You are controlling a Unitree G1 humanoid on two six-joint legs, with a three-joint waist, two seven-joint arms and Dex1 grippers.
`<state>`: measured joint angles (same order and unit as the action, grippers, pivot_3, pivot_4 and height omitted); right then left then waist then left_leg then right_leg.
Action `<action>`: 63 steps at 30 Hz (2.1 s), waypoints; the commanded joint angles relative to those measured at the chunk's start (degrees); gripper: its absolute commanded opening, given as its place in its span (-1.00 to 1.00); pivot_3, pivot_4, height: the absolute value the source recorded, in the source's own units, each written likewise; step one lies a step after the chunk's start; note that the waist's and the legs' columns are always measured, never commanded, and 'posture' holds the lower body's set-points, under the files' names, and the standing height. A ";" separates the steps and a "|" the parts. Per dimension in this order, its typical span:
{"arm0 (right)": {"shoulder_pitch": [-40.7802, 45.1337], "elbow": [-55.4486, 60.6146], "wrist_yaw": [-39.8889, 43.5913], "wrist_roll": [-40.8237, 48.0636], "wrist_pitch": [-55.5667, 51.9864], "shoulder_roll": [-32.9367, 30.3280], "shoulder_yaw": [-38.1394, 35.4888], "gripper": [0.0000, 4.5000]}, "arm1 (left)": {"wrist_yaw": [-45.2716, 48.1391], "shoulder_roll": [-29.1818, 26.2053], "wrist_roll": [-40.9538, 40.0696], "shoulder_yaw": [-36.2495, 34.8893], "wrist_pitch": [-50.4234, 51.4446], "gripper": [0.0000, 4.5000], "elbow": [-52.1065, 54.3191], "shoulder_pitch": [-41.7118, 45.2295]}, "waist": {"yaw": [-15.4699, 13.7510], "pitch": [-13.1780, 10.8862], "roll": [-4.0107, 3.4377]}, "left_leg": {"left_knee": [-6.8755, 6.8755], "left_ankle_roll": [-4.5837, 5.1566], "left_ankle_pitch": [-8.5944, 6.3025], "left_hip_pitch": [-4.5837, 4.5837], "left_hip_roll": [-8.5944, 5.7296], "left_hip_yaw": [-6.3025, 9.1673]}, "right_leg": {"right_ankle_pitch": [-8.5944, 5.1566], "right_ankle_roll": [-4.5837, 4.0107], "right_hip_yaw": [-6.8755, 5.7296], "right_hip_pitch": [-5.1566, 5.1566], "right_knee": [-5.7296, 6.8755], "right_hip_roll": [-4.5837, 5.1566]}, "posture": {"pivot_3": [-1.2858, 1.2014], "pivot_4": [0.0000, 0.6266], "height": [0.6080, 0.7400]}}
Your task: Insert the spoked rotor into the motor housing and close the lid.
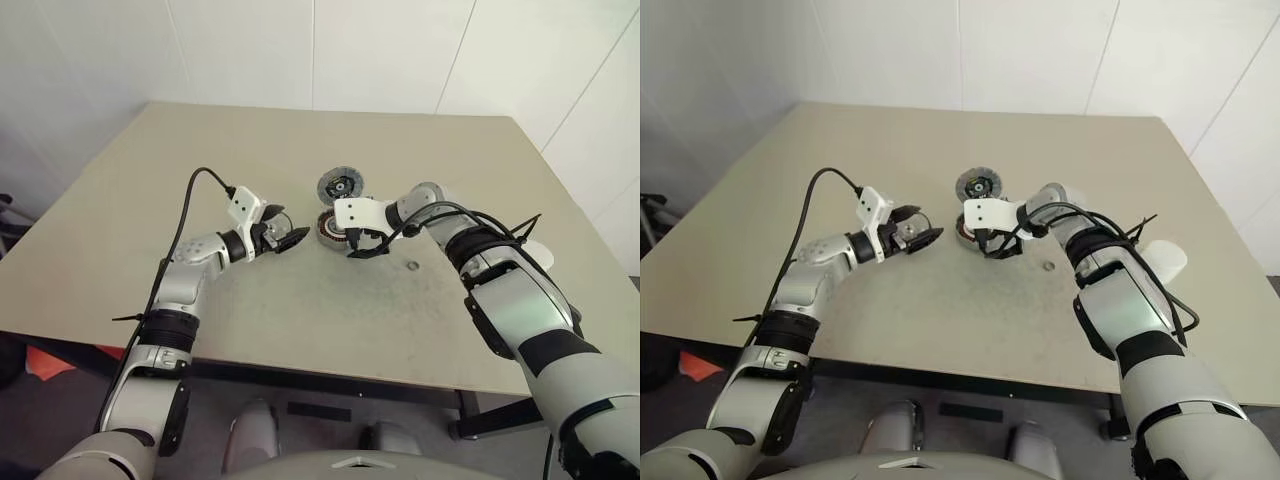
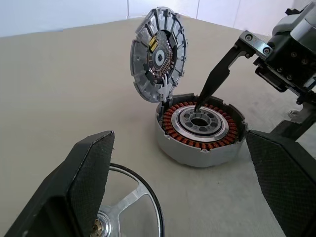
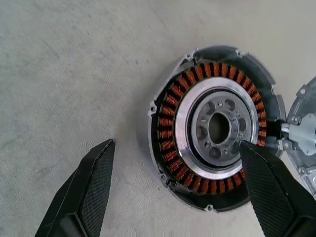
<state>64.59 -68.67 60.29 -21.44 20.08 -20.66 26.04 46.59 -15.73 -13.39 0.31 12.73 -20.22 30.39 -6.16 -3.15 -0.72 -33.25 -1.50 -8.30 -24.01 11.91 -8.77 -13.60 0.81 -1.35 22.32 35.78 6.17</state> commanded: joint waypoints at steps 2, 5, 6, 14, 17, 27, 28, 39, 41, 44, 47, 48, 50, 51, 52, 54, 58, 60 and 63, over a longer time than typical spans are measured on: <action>2.77 -1.23 -0.38 -0.70 1.41 -0.19 -0.73 1.00 | -0.45 -0.19 -1.00 -0.11 0.49 0.99 3.88 -0.16 | 0.28 0.00 0.00 | -0.01 0.00 0.00 0.00 0.00 0.00 | 0.00 0.00 0.00 -0.01 0.01 0.00 | 0.03 -1.00 1.00; 3.13 -1.63 -0.69 -0.95 1.72 -0.07 -1.04 1.00 | -0.58 -0.14 -1.01 0.00 0.78 0.99 4.22 -0.33 | 0.54 0.00 0.00 | -0.02 0.01 0.00 0.01 0.01 0.00 | 0.00 0.00 0.00 -0.01 0.01 0.00 | 0.03 -1.00 1.00; 3.20 -1.61 -0.73 -1.01 1.88 0.02 -1.05 1.00 | -0.57 -0.14 -1.00 0.09 0.88 0.99 4.22 -0.31 | 0.59 0.00 0.00 | -0.03 0.01 0.00 0.01 0.01 0.00 | 0.00 0.00 0.00 -0.01 0.02 0.00 | 0.03 -1.00 1.00; 3.27 -1.86 -1.80 -1.49 1.59 2.03 -0.99 1.00 | -0.42 -0.17 -0.83 0.59 1.11 0.99 3.89 -0.34 | 0.70 0.00 0.00 | -0.03 0.02 0.00 0.01 0.05 0.00 | 0.00 -0.01 0.00 0.00 0.03 -0.03 | 0.03 -1.00 1.00; 3.48 -2.23 -2.12 -1.94 1.57 2.81 -0.79 1.00 | -0.45 -0.26 -0.73 0.69 0.99 0.99 3.80 -0.67 | 0.71 0.00 0.00 | -0.04 0.03 0.00 0.01 0.04 0.00 | 0.00 -0.01 0.00 0.00 0.03 -0.03 | 0.03 -1.00 1.00; 2.67 -3.21 0.24 -3.20 1.39 3.67 -0.10 0.75 | -0.83 -0.38 -0.72 0.43 0.97 1.00 3.85 -0.99 | 0.71 0.00 0.00 | -0.04 0.03 0.00 0.02 0.05 0.00 | 0.00 -0.02 0.00 0.00 0.04 -0.04 | 0.03 -1.00 1.00; 2.64 -3.14 0.75 -3.29 1.55 3.59 -0.04 0.63 | -0.89 -0.38 -0.75 0.41 1.00 1.00 3.99 -1.10 | 0.71 0.00 0.00 | -0.04 0.03 0.00 0.02 0.05 0.00 | 0.00 -0.02 0.00 0.00 0.05 -0.04 | 0.03 -1.00 1.00; 4.27 -4.00 2.50 -4.28 0.93 3.98 0.14 0.63 | -1.10 -0.23 -0.90 0.52 1.07 1.00 4.37 -1.50 | 0.66 0.00 0.00 | -0.06 0.05 -0.01 0.03 0.04 0.01 | 0.00 -0.03 0.00 -0.02 0.07 -0.03 | 0.03 -1.00 1.00; 4.74 -4.88 2.12 -4.46 -0.27 4.22 0.02 0.63 | -1.07 -0.22 -0.89 0.57 1.07 1.00 4.38 -1.50 | 0.67 0.00 0.00 | -0.06 0.05 -0.01 0.03 0.05 0.01 | 0.00 -0.03 0.00 -0.02 0.07 -0.04 | 0.03 -1.00 1.00; 5.43 -6.14 2.33 -3.86 -2.44 4.68 -0.88 0.63 | -0.96 -0.21 -0.92 0.67 1.17 1.00 4.52 -1.60 | 0.67 0.00 0.00 | -0.06 0.05 -0.01 0.03 0.05 0.01 | 0.00 -0.03 0.00 -0.02 0.08 -0.04 | 0.03 -1.00 1.00; 6.36 -6.99 1.77 -5.62 -2.80 4.19 0.28 0.63 | -0.87 -0.23 -0.88 0.79 1.23 1.00 4.64 -1.81 | 0.63 0.00 -0.01 | -0.06 0.05 -0.01 0.03 0.05 0.01 | 0.00 -0.03 0.00 -0.02 0.08 -0.03 | 0.03 -1.00 1.00; 6.70 -7.18 2.05 -5.95 -2.94 4.06 0.46 0.63 | -0.92 -0.23 -0.86 0.81 1.25 1.00 4.73 -1.87 | 0.61 0.00 -0.01 | -0.06 0.05 -0.01 0.03 0.04 0.01 | 0.00 -0.03 0.00 -0.02 0.08 -0.03 | 0.03 -1.00 1.00; 7.18 -7.47 2.56 -6.27 -3.26 3.99 0.53 0.63 | -1.05 -0.21 -0.86 0.86 1.26 1.00 4.87 -2.00 | 0.52 0.00 -0.01 | -0.06 0.05 -0.01 0.03 0.03 0.01 | 0.00 -0.03 -0.01 -0.03 0.08 -0.02 | 0.03 -1.00 1.00; 7.32 -7.57 2.67 -6.50 -3.27 3.95 0.63 0.63 | -1.15 -0.21 -0.88 0.90 1.26 1.00 4.91 -2.02 | 0.50 0.00 -0.01 | -0.07 0.05 -0.01 0.02 0.02 0.01 | 0.00 -0.03 -0.01 -0.03 0.08 -0.01 | 0.03 -1.00 1.00; 7.37 -7.67 2.72 -6.83 -3.18 3.89 0.80 0.63 | -1.27 -0.20 -0.91 0.92 1.25 1.00 4.94 -2.05 | 0.47 0.00 -0.01 | -0.07 0.05 -0.01 0.02 0.01 0.01 | 0.00 -0.03 -0.01 -0.03 0.08 0.00 | 0.03 -1.00 1.00; 7.33 -7.82 3.04 -7.59 -2.87 3.80 1.30 0.63 | -1.47 -0.24 -0.97 0.92 1.22 1.00 5.11 -2.22 | 0.47 0.00 -0.01 | -0.08 0.06 -0.01 0.00 0.01 0.01 | 0.00 -0.03 -0.02 -0.03 0.08 0.01 | 0.03 -1.00 1.00; 6.82 -7.93 4.35 -8.11 -2.40 3.76 2.01 0.55 | -1.83 -0.39 -1.01 0.72 1.15 1.00 5.36 -2.57 | 0.47 0.00 -0.01 | -0.08 0.06 -0.01 0.01 0.02 0.02 | 0.00 -0.03 -0.03 -0.04 0.08 0.00 | 0.03 -1.00 1.00; 6.75 -7.91 4.69 -8.15 -2.42 3.86 1.98 0.38 | -1.97 -0.44 -1.02 0.67 1.11 1.00 5.37 -2.60 | 0.45 0.00 -0.01 | -0.08 0.06 -0.01 0.01 0.01 0.02 | 0.00 -0.03 -0.03 -0.05 0.08 0.01 | 0.03 -1.00 1.00; 6.72 -7.78 4.86 -8.20 -2.08 4.02 1.96 -0.06 | -2.11 -0.43 -1.04 0.73 1.03 1.00 5.30 -2.58 | 0.35 0.01 -0.01 | -0.09 0.06 -0.01 0.01 0.01 0.02 | 0.00 -0.03 -0.04 -0.07 0.07 0.02 | 0.03 -1.00 1.00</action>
<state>70.99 -75.82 63.94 -28.61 18.28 -15.68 27.26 44.70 -15.87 -13.74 1.66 14.23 -17.24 27.26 -5.81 -3.15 -0.73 -33.34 -1.43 -8.30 -24.00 11.91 -8.74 -13.60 0.78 -1.39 22.24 35.85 6.19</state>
